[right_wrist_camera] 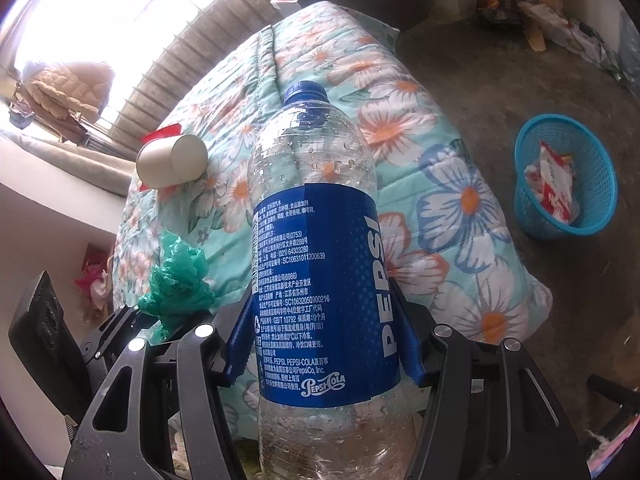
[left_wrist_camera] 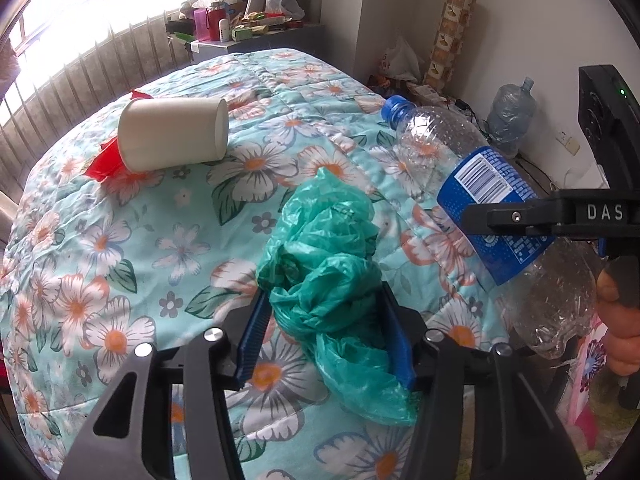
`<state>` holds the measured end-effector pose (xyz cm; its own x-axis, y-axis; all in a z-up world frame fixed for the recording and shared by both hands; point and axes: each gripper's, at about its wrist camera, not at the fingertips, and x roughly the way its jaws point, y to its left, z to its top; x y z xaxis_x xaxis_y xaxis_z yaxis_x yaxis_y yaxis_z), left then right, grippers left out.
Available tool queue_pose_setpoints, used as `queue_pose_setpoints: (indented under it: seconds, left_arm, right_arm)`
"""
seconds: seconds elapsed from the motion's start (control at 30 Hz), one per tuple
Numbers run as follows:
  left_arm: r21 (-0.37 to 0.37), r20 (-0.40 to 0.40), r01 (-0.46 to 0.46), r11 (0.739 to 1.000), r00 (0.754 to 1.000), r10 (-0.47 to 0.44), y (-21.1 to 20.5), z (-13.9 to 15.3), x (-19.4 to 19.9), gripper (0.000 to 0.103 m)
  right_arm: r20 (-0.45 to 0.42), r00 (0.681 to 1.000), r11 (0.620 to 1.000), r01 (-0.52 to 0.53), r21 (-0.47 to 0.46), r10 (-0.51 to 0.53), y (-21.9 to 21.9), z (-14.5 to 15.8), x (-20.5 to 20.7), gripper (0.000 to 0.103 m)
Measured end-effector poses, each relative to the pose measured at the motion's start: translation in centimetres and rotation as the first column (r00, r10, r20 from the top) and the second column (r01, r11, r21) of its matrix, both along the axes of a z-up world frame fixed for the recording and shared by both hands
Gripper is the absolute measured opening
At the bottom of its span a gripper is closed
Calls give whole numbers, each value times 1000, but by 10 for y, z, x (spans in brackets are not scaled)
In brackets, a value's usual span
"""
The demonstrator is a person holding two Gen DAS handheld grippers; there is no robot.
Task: Collect trash
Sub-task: 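Lift the green bag with the left tool while the right holds the bottle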
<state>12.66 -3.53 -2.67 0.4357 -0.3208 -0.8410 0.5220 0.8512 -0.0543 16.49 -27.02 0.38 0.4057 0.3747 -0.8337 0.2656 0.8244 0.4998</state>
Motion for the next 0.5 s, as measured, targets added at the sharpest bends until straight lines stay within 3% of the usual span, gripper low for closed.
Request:
queue_pose_setpoints:
  seconds: [0.5]
  left_arm:
    - [-9,50,-15,1000,999,15,11,14,-10,51]
  right_arm:
    - [41,999,1000,-18,-1,18,9,14,-4,56]
